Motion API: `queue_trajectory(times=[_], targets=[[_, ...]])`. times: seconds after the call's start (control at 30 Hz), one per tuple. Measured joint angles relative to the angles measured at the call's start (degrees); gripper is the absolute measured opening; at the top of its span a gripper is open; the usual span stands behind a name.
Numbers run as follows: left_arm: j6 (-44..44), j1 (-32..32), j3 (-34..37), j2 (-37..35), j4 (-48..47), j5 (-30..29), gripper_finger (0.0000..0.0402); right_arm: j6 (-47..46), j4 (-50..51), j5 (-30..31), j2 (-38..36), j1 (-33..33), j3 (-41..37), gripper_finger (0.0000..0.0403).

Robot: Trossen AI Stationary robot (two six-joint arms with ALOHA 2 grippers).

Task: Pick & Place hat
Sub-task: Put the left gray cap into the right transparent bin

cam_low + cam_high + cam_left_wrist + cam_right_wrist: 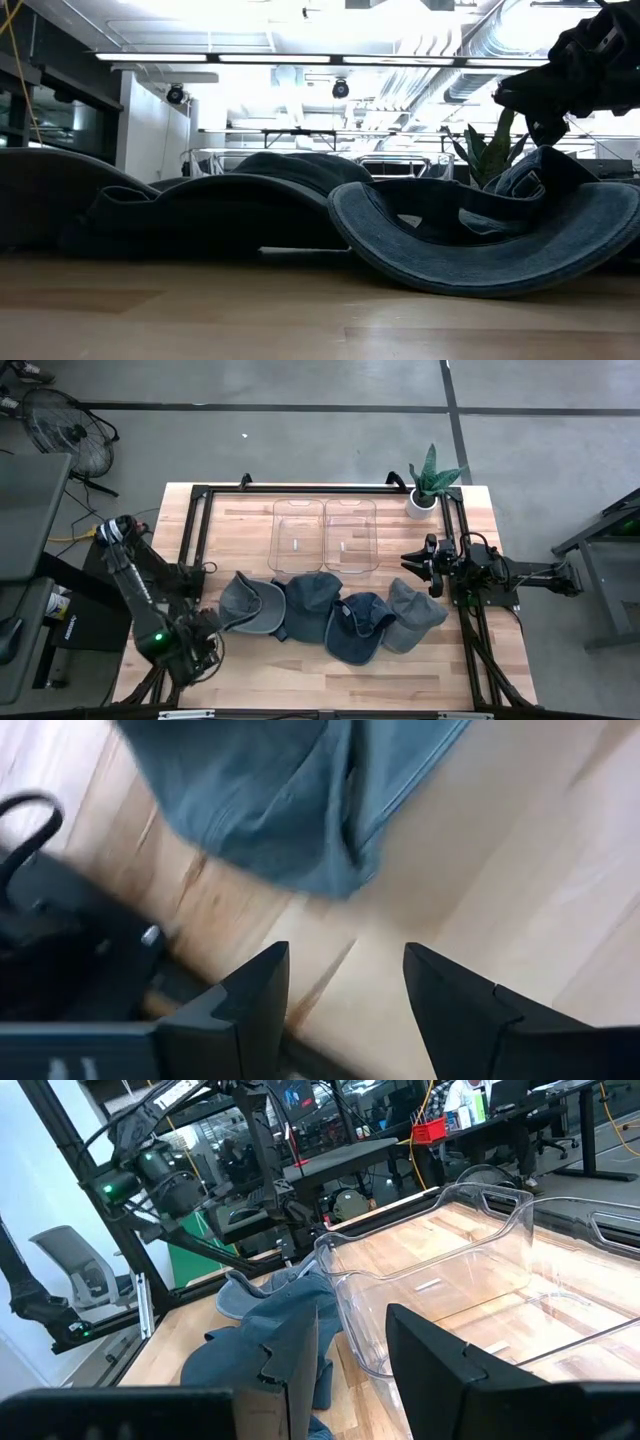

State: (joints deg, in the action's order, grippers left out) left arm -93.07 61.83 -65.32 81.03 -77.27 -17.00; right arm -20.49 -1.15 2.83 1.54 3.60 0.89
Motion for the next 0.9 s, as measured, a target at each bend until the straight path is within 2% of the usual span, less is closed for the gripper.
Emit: queue_trajectory(times=[0.17,0.27,0.33,0.43,0.57,0.77,0.9], targets=[[-11.47,7.39,0.46,-0.26,-1.91,-10.29,0.0193,0.00,0.00,0.00,0.00,0.02,0.00,0.0116],[-15.93,12.34,2.37,-0.26,-2.59,-12.33,0.0193,0.00,-0.02,0.00,0.00,0.00,0.00,0.0116],[-17.38,14.58,4.62,-0.26,-1.67,-12.85,0.0193,0.00,-0.02,0.00,0.00,0.00,0.00,0.0116],[-15.81,16.75,7.80,-0.26,1.87,-18.30,0.0197,0.01,-0.02,0.00,-0.01,0.01,0.01,0.0116],[-14.90,16.83,10.17,-0.50,4.28,-19.47,0.0225,0.00,-0.02,0.00,-0.02,0.00,0.00,0.0116],[-14.70,14.10,12.66,-0.27,5.94,-20.88,0.0294,0.01,-0.02,0.01,0.00,0.00,0.00,0.0116],[-10.67,13.63,15.62,-0.22,13.88,-20.92,0.0330,0.00,-0.03,0.02,-0.02,0.00,0.00,0.0116]])
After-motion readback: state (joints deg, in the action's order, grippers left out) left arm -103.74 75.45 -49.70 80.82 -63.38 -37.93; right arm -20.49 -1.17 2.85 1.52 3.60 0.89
